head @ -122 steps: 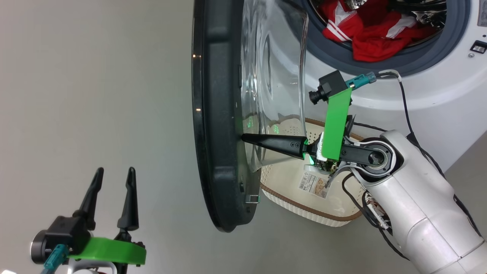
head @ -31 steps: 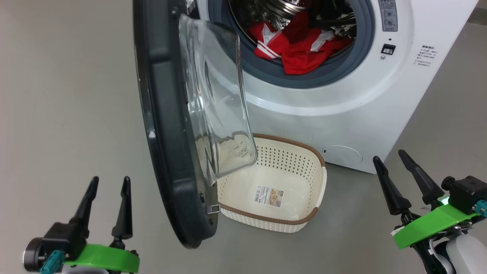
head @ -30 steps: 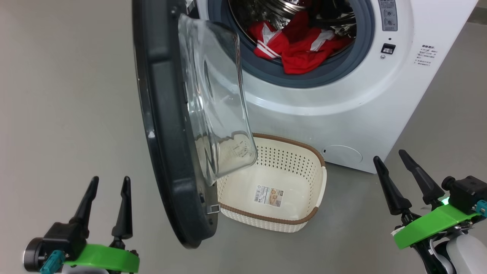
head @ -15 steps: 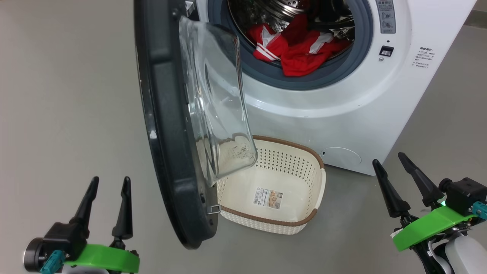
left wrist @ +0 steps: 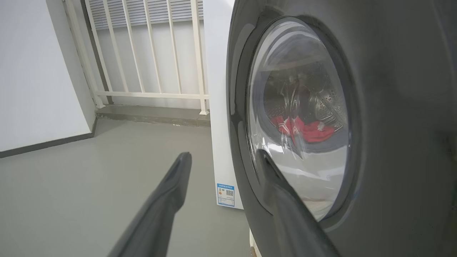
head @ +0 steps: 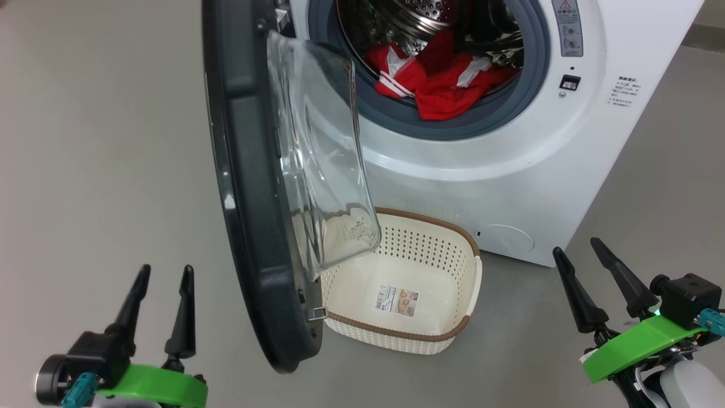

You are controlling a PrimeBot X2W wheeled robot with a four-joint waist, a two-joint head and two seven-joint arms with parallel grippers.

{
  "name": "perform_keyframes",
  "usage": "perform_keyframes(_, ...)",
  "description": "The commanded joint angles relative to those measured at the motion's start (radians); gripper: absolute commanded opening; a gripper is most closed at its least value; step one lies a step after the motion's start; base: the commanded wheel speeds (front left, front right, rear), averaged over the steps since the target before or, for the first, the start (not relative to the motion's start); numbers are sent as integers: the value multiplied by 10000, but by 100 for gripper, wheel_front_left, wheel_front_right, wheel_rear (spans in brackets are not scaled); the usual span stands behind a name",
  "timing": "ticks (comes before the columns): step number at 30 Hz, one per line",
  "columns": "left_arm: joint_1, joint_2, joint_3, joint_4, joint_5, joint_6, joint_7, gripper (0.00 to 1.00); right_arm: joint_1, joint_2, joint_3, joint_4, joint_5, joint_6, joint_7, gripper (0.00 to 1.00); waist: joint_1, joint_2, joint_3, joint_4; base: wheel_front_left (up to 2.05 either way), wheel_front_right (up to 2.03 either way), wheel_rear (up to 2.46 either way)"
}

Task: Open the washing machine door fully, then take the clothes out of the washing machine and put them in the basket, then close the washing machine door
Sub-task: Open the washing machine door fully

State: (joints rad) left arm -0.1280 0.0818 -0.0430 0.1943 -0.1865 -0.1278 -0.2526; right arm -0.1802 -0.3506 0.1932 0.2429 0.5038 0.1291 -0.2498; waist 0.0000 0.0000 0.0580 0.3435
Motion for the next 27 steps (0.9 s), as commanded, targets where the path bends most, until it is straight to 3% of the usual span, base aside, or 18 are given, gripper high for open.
perform_keyframes(1, -167, 281, 239, -154, -80, -29, -92, 28, 60, -88, 137, -202, -70, 16, -120, 100, 0, 0, -50, -4, 0, 0, 0)
perform_keyframes(2, -171, 283, 249, -162, -174, -29, -92, 0, 80, -72, 130, -196, -68, 16, -120, 100, 0, 0, -72, -3, 0, 0, 0)
perform_keyframes(8, -266, 320, 412, -406, -342, -28, -92, 0, 167, -3, 67, -199, -57, 16, -120, 100, 0, 0, -138, 4, 0, 0, 0)
perform_keyframes(15, -450, 194, 613, -1849, -226, 0, -92, 0, 194, 55, 34, -219, -64, 16, -120, 100, 0, 0, -177, -34, 0, 0, 0)
perform_keyframes(22, -444, 40, 25, -4016, 211, -11, -92, 0, 166, 62, 40, -253, -52, 16, -120, 100, 0, 0, -187, -80, 0, 0, 0)
perform_keyframes(27, -394, 52, -455, -4817, 338, -18, -92, 0, 180, 84, 20, -275, -25, 16, -120, 100, 0, 0, -191, -71, 0, 0, 0)
